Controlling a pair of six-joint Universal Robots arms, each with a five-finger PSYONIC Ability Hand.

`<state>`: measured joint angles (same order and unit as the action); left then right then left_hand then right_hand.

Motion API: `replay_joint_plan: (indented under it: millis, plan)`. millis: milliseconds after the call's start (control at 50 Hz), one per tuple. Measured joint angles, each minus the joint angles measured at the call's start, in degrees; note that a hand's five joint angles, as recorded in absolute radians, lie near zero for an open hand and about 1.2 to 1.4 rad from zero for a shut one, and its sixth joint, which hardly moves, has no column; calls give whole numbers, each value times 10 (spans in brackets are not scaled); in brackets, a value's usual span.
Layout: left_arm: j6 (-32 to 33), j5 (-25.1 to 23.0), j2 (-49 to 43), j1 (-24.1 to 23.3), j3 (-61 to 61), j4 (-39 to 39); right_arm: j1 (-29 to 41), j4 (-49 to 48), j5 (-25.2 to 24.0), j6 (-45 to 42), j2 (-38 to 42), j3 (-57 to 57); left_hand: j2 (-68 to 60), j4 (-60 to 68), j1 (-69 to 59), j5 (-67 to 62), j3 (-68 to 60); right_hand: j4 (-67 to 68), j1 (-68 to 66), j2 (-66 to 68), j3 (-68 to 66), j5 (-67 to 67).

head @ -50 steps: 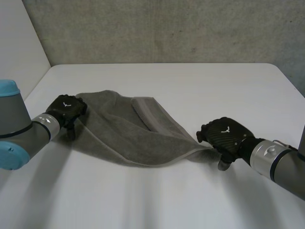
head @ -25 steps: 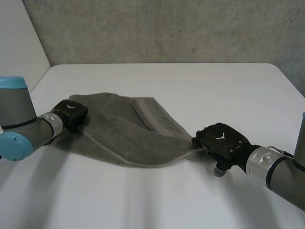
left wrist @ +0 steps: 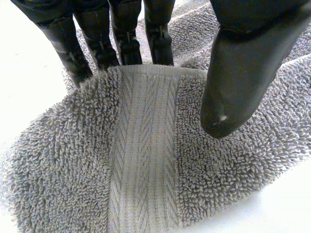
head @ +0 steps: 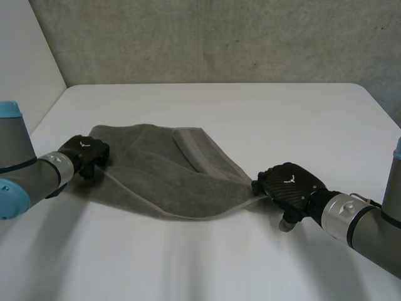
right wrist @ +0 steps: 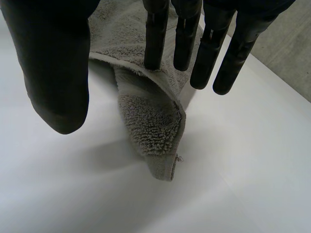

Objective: Fold the towel.

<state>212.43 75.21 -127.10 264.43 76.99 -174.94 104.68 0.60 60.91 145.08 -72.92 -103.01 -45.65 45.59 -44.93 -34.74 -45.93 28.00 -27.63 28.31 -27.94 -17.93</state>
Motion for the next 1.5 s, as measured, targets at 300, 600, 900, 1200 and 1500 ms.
replay_joint_plan:
  millis: [300, 600, 900, 1200, 1500]
  plan:
    - [0, 0, 52, 30, 45, -3, 1, 0, 0, 0, 0, -1, 0, 0, -1, -1, 0, 0, 0, 0, 0, 0]
    - [-1, -2, 117, 33, 121, -21, 3, 0, 0, 0, 1, -3, 0, 0, -1, -1, 0, 0, 0, 0, 0, 0]
    - [-1, -15, 124, 34, 158, -49, 3, -3, 0, 0, 2, -4, -67, 69, -69, -75, -64, 0, 0, 0, 0, 0]
    - [0, -15, 116, 55, 158, -64, 2, -51, 10, 38, 30, -5, -310, 320, -280, -298, -306, 36, -43, 30, -36, -41]
    - [-2, -17, 139, 74, 171, -60, 14, -80, 37, 129, 97, 45, -311, 320, -282, -300, -307, 152, -156, 148, -153, -151]
